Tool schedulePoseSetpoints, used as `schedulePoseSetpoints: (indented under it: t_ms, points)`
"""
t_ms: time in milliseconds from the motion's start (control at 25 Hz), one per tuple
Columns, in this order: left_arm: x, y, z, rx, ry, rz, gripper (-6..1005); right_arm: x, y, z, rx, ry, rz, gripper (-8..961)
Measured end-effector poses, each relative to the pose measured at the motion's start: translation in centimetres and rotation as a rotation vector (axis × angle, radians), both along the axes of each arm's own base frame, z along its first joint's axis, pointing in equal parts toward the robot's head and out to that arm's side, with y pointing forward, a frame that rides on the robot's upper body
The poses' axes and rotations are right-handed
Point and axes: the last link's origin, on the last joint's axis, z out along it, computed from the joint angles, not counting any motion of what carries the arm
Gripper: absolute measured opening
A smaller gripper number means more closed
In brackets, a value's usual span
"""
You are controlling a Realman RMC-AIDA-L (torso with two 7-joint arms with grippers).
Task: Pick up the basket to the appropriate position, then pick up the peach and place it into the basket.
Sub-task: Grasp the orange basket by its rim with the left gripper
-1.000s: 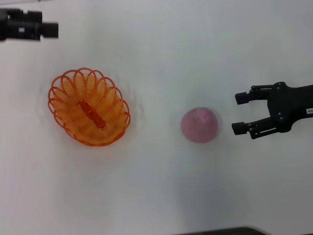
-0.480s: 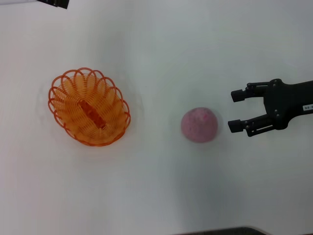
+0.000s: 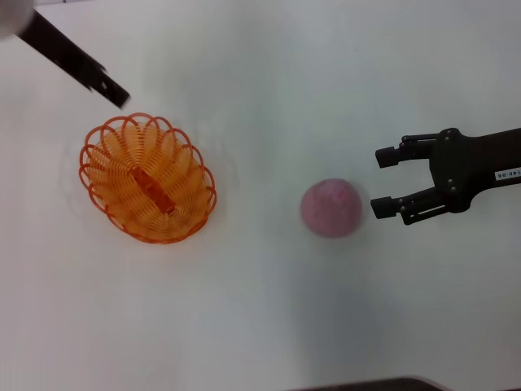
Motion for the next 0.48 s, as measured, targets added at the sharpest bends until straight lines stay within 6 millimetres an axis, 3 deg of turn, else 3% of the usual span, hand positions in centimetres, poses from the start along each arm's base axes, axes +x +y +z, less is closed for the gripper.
schedulePoseSetpoints:
  t_ms: [480]
  points:
    - [-3.3, 0.0, -4.1, -0.022, 0.072, 0.011, 815, -0.1, 0.0, -0.2, -0.003, 0.005, -0.003, 956]
